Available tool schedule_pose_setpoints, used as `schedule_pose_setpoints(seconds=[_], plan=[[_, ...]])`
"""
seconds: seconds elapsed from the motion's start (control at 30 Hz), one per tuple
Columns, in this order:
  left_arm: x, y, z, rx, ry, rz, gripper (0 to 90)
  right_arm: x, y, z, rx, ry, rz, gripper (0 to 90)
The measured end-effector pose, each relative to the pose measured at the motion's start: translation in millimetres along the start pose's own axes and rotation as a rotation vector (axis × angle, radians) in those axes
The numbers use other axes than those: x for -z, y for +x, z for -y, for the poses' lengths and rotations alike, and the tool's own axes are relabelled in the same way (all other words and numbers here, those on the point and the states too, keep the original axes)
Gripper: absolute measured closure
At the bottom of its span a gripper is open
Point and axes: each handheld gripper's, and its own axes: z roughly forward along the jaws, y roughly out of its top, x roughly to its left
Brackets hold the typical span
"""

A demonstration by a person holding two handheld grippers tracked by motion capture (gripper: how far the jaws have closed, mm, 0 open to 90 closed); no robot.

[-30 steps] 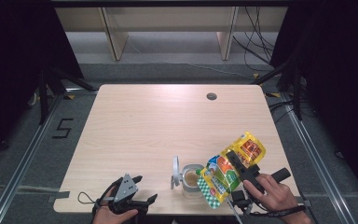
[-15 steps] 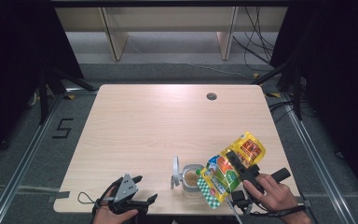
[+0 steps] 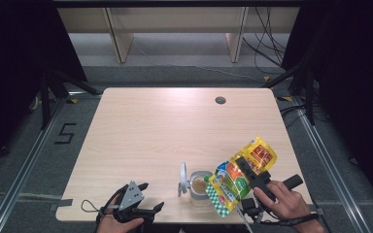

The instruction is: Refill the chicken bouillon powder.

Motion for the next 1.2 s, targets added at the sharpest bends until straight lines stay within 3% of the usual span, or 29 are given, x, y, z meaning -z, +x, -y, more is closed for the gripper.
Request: schedule_pose_setpoints(seconds=[0.17, 0.23, 0.53, 0.67, 0.7, 0.93, 0.97, 1.2], plan=[[0.1, 0.2, 0.0, -0.001, 0.0, -0.001, 18.1, 0.9, 1.2, 0.2, -0.021, 0.01, -0.004, 53.3], [0.2, 0.1, -0.1, -0.001, -0.001, 0.001, 18.1, 0.3, -0.1, -0.1, -0.001, -0.004, -0.001, 53.3], [0.3, 1.1, 0.0, -0.012, 0.009, -0.001, 18.1, 0.8, 1.5, 0.2, -0.022, 0.01, -0.008, 53.4], [0.3, 0.6, 0.3, -0.013, 0.006, -0.001, 18.1, 1.1, 1.2, 0.4, -0.023, 0.009, -0.005, 53.7], [-1.1, -0.4, 0.5, 0.003, -0.012, -0.003, 18.1, 1.0, 0.9, 0.3, -0.019, 0.008, -0.006, 53.7], [0.4, 1.1, 0.0, -0.014, 0.01, -0.001, 18.1, 1.1, 1.5, 0.4, -0.019, 0.004, -0.012, 53.8], [-0.2, 0.1, 0.2, 0.001, -0.001, 0.001, 18.1, 0.6, 0.9, 0.4, -0.01, 0.0, -0.012, 53.9], [-0.2, 0.4, 0.0, -0.003, -0.004, -0.004, 18.1, 1.0, 1.0, 0.5, -0.02, 0.006, -0.007, 53.9]])
